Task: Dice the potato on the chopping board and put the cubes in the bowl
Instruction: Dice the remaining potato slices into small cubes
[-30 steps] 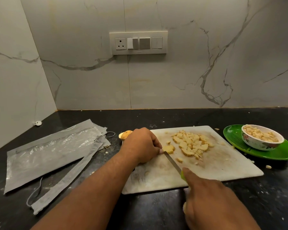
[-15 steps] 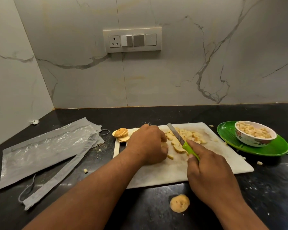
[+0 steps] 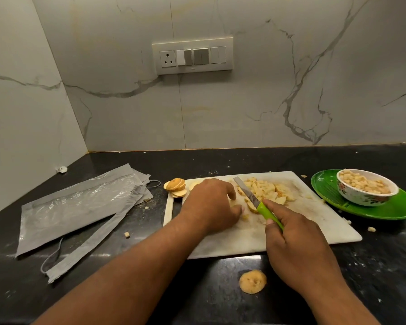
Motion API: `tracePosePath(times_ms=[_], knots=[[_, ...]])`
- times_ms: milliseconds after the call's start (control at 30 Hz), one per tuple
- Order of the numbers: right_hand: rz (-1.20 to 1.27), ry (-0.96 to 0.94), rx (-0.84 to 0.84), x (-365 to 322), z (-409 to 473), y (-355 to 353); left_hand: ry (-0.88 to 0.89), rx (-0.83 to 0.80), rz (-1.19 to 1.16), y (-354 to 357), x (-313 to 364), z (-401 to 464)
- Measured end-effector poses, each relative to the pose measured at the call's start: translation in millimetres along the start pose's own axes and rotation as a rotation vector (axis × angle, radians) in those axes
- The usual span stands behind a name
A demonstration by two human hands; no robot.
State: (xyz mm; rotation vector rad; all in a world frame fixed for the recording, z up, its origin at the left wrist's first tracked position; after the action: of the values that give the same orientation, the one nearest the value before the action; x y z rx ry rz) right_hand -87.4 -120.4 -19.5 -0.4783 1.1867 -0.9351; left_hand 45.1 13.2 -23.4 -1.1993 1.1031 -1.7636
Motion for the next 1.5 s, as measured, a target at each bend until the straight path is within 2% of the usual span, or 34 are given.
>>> tracePosePath(times_ms=[100,233,400,467,633,767,1000,1200,1333,1433,1500], knots=[[0.007,-0.006,-0.003,1.9,0.2,0.6,0.065,-0.041,-0.020,-2.1,1.3,2.0],[-0.003,-0.017,-0.031,0.9,0.2,2.3,0.176,-0.192,-0.050,-8.6,-11.3,10.6],[-0.054,-0.036,-0.040,-2.1,-1.3,4.3,0.226,-0.262,-0.034,-13.3,-19.5,15.6],[-0.091,-0.059,-0.042,-5.6,-2.4,5.6,0.214,-0.245,-0.042,-16.8,-19.8,12.0],[-0.205,-0.146,-0.067,-18.0,-1.9,10.2,-0.004,-0.126,0.002,-20.6,-24.7,1.6],[-0.240,-0.179,-0.111,-21.7,3.1,18.8,-0.079,-0.084,-0.001,-18.8,-19.6,2.2],[-0.227,-0.171,-0.212,-20.8,2.0,27.5,-0.109,-0.125,0.047,-15.5,-14.9,3.7],[-0.314,-0.142,-0.279,-21.9,-28.5,-6.0,-0.097,-0.133,0.046,-16.6,-21.3,3.0],[-0.349,-0.135,-0.217,-26.7,-27.2,-18.9,-0.085,-0.119,0.041,-18.4,-22.0,1.7],[-0.303,-0.164,-0.124,-25.5,-3.8,-1.3,-0.094,-0.096,0.047,-18.9,-20.9,0.4],[-0.261,-0.163,-0.123,-25.9,9.8,15.9,-0.101,-0.081,0.043,-18.8,-20.7,0.6]])
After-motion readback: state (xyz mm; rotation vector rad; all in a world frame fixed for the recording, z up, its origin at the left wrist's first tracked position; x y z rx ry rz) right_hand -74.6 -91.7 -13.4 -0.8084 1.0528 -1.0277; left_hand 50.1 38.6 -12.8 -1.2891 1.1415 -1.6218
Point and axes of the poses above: each hand's wrist, its own z-axis towards the middle knuckle, its own y-axis out of the palm, x = y × z, the point moved 4 cm from there along z, towards the middle knuckle, and after that the axes turned 8 degrees about -y, right-handed, at the moved point
